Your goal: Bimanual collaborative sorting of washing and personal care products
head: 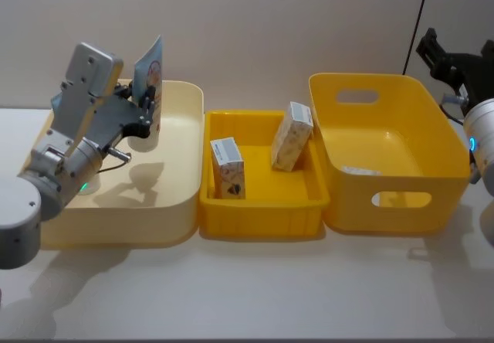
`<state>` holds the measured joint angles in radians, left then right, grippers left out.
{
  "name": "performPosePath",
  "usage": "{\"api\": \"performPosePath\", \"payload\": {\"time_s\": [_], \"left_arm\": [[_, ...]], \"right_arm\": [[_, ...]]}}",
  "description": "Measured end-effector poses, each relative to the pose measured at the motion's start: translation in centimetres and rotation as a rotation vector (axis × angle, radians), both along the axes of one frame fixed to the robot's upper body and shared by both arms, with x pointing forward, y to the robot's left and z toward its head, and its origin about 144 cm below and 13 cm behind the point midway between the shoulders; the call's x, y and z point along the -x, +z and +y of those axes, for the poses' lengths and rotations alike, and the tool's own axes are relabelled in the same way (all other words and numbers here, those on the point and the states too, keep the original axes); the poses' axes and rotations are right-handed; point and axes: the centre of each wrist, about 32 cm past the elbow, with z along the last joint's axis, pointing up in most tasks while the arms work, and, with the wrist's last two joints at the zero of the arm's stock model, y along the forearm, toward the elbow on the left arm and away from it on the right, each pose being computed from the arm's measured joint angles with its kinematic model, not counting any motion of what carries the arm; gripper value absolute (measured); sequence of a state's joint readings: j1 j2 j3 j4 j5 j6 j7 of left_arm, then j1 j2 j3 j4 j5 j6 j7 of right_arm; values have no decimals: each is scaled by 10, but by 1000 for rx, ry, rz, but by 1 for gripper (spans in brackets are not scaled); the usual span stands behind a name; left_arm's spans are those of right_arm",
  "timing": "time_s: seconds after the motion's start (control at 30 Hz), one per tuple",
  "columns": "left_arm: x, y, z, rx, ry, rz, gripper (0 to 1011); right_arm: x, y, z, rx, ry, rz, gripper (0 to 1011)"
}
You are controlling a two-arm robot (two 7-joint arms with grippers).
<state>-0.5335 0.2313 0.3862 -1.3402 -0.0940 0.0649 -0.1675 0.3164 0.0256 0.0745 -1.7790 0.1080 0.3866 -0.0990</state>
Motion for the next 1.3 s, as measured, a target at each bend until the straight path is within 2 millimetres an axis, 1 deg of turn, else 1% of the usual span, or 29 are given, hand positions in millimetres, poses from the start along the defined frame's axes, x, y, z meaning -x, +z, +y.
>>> {"api": "performPosePath", "payload": {"time_s": [0.3, 0.7, 1.1, 1.13, 1.3], "left_arm": [[-6, 10, 0, 22, -26, -33, 226], [-20, 30, 2, 58, -133, -73, 226], [-43, 63, 3, 84, -310, -126, 226], [-43, 63, 3, 84, -310, -126, 226], [-54, 79, 3, 92, -387, -151, 226]], "right_arm": [[0, 0, 0, 0, 0, 0, 1001], [-4, 1, -1, 12, 21, -24, 1001], [-19, 5, -1, 48, 149, -95, 1001], [-20, 5, -1, 50, 162, -99, 1001], [-25, 7, 0, 71, 234, -112, 1001]]}}
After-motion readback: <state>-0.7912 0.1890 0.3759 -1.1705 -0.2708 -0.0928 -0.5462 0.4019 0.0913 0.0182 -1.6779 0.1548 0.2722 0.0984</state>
